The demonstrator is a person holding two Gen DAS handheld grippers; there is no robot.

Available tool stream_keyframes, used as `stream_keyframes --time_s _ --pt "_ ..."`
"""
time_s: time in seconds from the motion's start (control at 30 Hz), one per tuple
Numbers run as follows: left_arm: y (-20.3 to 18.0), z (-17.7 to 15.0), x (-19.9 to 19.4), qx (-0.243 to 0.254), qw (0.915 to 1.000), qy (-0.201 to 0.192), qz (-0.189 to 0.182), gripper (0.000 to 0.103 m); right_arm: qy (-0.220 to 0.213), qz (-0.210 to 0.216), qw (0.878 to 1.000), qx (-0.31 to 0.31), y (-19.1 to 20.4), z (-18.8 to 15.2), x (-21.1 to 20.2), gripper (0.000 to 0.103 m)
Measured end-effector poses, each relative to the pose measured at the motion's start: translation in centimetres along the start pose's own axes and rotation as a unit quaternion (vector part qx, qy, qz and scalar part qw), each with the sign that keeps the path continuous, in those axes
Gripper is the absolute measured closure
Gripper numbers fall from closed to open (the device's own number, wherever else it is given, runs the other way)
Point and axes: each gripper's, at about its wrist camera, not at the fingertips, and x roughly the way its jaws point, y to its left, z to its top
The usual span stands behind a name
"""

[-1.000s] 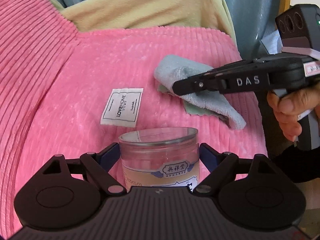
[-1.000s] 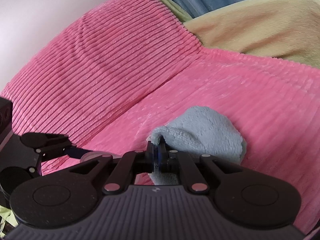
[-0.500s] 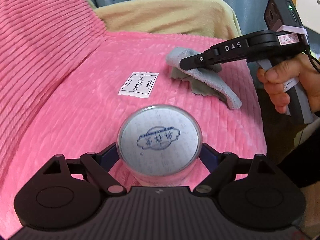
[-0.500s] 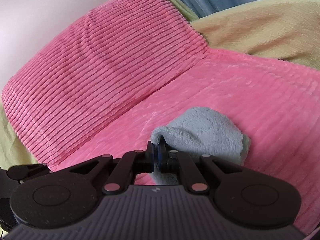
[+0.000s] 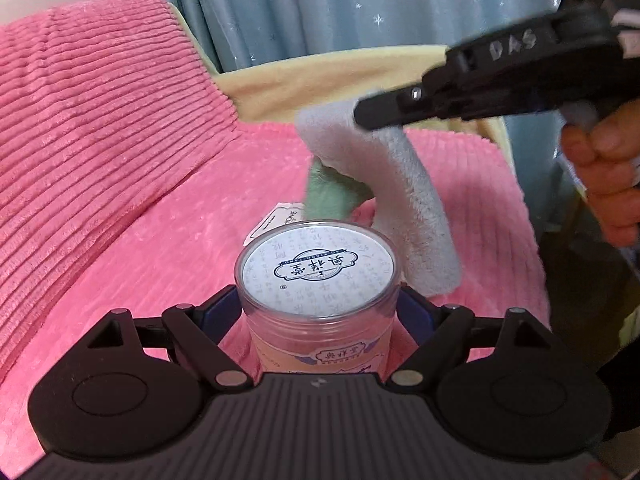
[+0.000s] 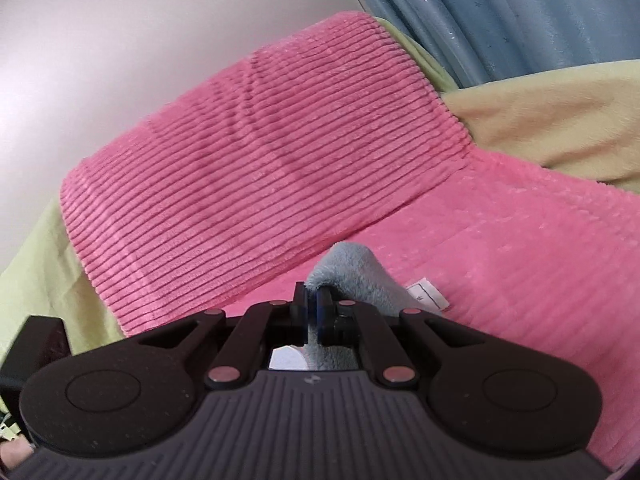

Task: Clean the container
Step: 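Rub the cloth over the white lid with the right tool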

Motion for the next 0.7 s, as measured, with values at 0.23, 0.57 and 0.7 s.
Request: stream_keyframes --time_s 0.23,0.57,0.7 --pt "0.4 -1.7 0.2 -0.061 0.9974 -0.037 0.012 0.019 0.030 0.018 0.999 -0.038 0.3 0.2 0.5 0.100" --pt "1.8 -3.4 0.6 -0.070 0.9938 -0.085 -0.008 0.019 0.072 0.044 0.992 -0.092 0.7 0.6 1.3 0.101" --pt "1.9 -3.7 0.6 -0.078 0.9931 -0.087 -0.013 0.019 0.079 0.052 0.991 -0.099 0.8 0.5 1.5 0.100"
